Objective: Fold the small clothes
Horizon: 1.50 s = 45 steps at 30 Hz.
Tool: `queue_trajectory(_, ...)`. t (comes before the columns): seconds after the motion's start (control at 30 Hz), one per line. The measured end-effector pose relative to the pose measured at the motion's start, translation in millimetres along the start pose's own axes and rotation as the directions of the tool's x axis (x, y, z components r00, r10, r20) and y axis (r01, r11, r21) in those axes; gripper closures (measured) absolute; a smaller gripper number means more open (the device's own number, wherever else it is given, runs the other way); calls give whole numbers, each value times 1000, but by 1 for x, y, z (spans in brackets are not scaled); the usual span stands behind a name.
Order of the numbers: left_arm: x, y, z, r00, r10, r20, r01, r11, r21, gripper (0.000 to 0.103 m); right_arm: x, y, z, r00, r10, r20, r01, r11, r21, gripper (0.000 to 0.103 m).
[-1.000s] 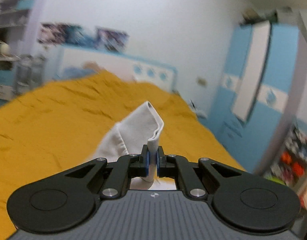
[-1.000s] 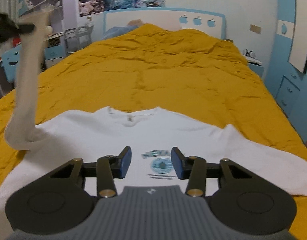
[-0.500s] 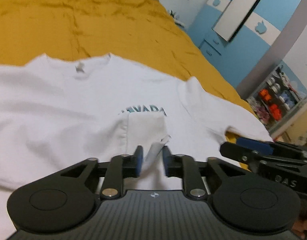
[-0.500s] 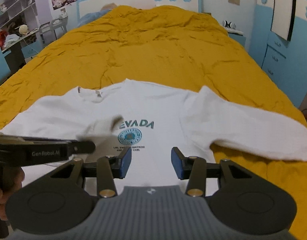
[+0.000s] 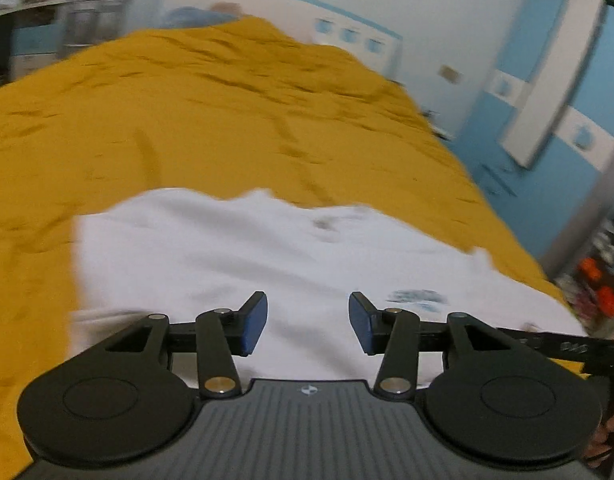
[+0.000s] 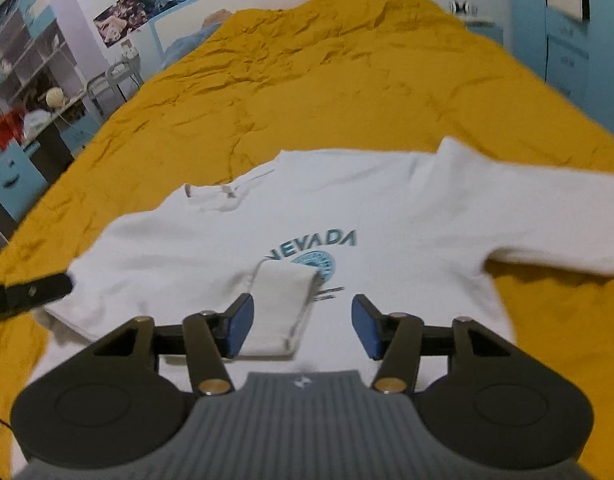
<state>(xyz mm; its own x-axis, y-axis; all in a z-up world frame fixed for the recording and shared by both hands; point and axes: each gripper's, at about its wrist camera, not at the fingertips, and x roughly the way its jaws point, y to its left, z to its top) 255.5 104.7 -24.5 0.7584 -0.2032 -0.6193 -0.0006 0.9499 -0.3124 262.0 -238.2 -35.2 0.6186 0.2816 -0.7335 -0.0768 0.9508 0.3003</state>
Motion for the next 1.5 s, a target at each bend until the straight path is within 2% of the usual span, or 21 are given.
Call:
queue_trajectory(0.1, -4, 33, -2, 998, 67, 6, -66, 996, -59, 49, 25, -3, 3, 999, 34, -35, -32, 998, 57, 53)
queue_trajectory(0.2, -14, 62, -8, 991, 131, -1, -131, 988, -76, 49, 55, -8, 5, 996, 25, -82, -16, 995, 103, 54)
queue_trajectory(0.27, -22, 78, -11, 983, 180, -28, -182, 982, -60, 49, 69, -12, 5, 994, 15, -106, -2, 993, 121, 59)
queue_trajectory(0.37, -22, 100, -19, 968, 239, -76, -243, 968, -61, 49, 83, -13, 4, 991, 41, -127, -23, 990, 140, 79)
queue_trajectory(0.5, -10, 113, -19, 968, 232, -93, -238, 969, -66, 49, 90, -2, 6, 990, 50, -131, -36, 993, 109, 101)
queue_trajectory(0.67, 21, 111, -15, 964, 250, -95, -245, 967, 64, 49, 77, 16, 25, 995, 56, -86, -52, 997, 50, 102)
queue_trajectory(0.77, 34, 114, -13, 965, 239, -110, -233, 970, 62, 62, 65, 29, 47, 995, 85, -51, -84, 996, 20, 103)
queue_trajectory(0.83, 33, 115, -13, 969, 221, -107, -215, 975, 63, 78, 59, 44, 67, 995, 94, -28, -95, 995, -20, 103)
queue_trajectory(0.93, 29, 117, -14, 972, 214, -99, -209, 976, 56, 88, 48, 68, 100, 991, 133, 29, -130, 988, -85, 103)
queue_trajectory(1.07, 25, 124, -14, 974, 202, -102, -202, 979, 9, 92, 15, 73, 140, 969, 167, 184, -153, 984, -87, 103)
queue_trajectory(1.13, 23, 123, -13, 973, 206, -104, -207, 978, 7, 93, -1, 61, 151, 959, 130, 252, -115, 991, -71, 103)
queue_trajectory(1.2, 22, 120, -12, 970, 218, -106, -217, 976, 16, 93, -2, 39, 153, 966, 44, 256, -35, 999, -40, 103)
queue_trajectory(1.27, 23, 116, -13, 965, 238, -113, -236, 971, 26, 93, 13, 14, 146, 982, -1, 188, -4, 1000, 24, 103)
queue_trajectory(1.33, 21, 114, -12, 961, 250, -117, -249, 968, 18, 93, 36, -5, 129, 992, -57, 109, 53, 998, 41, 103)
queue_trajectory(1.43, 10, 110, -11, 960, 256, -115, -257, 966, 5, 93, 59, -24, 103, 994, -107, 39, 104, 992, 68, 103)
queue_trajectory(1.5, 8, 109, -12, 955, 255, -149, -256, 967, 13, 93, 67, -35, 89, 991, -135, 16, 134, 989, 61, 103)
